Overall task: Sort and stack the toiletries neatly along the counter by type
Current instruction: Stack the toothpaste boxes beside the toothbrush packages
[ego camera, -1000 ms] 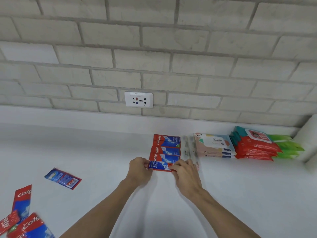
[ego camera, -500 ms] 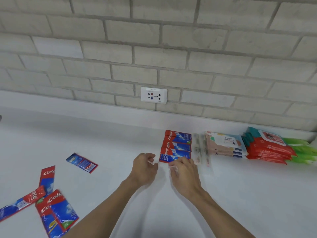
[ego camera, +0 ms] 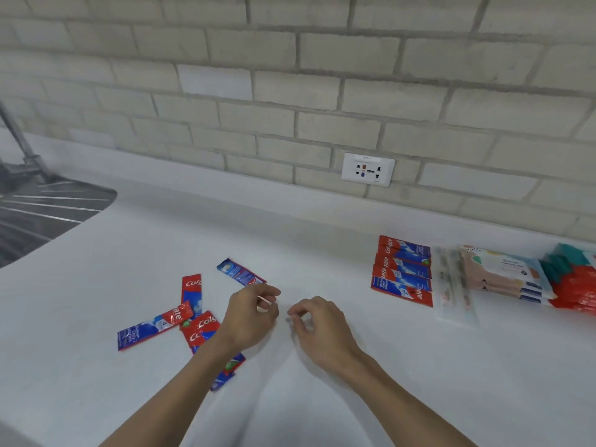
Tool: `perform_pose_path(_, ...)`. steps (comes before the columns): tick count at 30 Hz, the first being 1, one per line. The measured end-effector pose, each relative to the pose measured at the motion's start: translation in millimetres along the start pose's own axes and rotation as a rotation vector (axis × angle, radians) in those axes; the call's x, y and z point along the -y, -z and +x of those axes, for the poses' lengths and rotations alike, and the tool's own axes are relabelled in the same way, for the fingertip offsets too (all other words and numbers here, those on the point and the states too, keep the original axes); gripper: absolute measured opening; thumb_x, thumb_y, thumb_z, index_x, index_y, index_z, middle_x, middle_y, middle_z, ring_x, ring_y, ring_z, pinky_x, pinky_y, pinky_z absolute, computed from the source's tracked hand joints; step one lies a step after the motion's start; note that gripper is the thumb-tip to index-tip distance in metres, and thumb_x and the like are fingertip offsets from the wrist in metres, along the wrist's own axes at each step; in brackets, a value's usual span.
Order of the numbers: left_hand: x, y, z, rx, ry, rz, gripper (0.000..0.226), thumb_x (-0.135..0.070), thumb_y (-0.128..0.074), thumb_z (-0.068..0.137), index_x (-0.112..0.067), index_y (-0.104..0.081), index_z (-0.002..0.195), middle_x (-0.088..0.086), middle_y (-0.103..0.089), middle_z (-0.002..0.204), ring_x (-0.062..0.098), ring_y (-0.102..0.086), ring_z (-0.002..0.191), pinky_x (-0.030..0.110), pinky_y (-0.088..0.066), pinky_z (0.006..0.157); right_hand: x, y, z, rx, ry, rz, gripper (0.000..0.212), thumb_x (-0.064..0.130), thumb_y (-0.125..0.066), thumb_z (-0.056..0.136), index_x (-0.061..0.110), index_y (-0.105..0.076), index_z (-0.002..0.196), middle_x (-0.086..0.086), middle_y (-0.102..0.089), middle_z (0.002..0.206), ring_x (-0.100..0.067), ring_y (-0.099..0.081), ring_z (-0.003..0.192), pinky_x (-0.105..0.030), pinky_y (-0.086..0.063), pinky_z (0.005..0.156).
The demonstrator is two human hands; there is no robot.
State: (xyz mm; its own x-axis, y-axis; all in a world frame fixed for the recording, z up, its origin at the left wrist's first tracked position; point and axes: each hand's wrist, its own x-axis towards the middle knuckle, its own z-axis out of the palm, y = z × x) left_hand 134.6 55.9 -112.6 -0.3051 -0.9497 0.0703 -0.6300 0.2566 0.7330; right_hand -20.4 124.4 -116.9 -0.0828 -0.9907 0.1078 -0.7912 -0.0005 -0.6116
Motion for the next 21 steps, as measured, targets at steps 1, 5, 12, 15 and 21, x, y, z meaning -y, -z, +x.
perform_pose_path(1,7.2,8.5,-1.1,0.003,0.011,0.008,0.026,-0.011,-0.065,0.087,-0.020,-0.066,0.112,-0.006,-0.065,0.103,0.006,-0.061,0.087,0.006,-0.044,0.067,9.2,-6.6,0.5,0.018,0.011,0.009,0.020,0.030,-0.053,0.095,0.031,-0.067,0.108,0.010,-0.064,0.108,-0.010,-0.055,0.105,-0.026,-0.043,0.095)
perform_pose_path(5,35.3,40.4,-6.2,0.019,0.036,0.060,0.026,-0.013,-0.065,0.088,-0.022,-0.065,0.113,-0.008,-0.063,0.106,0.006,-0.060,0.092,0.011,-0.047,0.071,43.9,-35.4,2.4,0.115,0.015,0.015,0.024,0.034,-0.056,0.095,0.028,-0.064,0.117,0.007,-0.062,0.115,-0.009,-0.054,0.107,-0.027,-0.046,0.097)
perform_pose_path(12,67.9,79.3,-10.4,0.085,-0.013,0.217,0.027,-0.013,-0.060,0.089,-0.021,-0.065,0.114,-0.006,-0.063,0.112,0.008,-0.057,0.093,0.009,-0.043,0.070,75.3,-70.9,5.6,0.211,-0.024,-0.049,0.042,0.051,-0.060,0.088,0.030,-0.053,0.124,0.007,-0.056,0.123,-0.011,-0.050,0.113,-0.028,-0.045,0.096)
perform_pose_path(15,78.6,90.6,-7.4,0.148,-0.047,0.300,0.029,-0.018,-0.060,0.089,-0.023,-0.062,0.118,-0.007,-0.060,0.120,0.007,-0.052,0.102,0.016,-0.046,0.084,82.7,-77.2,6.5,0.225,-0.042,-0.069,0.052,0.053,-0.064,0.084,0.029,-0.049,0.129,0.006,-0.052,0.127,-0.012,-0.049,0.117,-0.028,-0.044,0.097)
perform_pose_path(21,89.2,98.8,2.2,0.272,-0.076,0.447,0.039,-0.034,-0.061,0.089,-0.029,-0.054,0.127,-0.008,-0.053,0.129,0.010,-0.041,0.119,0.027,-0.043,0.100,86.6,-81.6,7.3,0.217,-0.087,-0.075,0.053,0.047,-0.067,0.085,0.028,-0.048,0.131,0.005,-0.049,0.129,-0.011,-0.047,0.119,-0.025,-0.045,0.097)
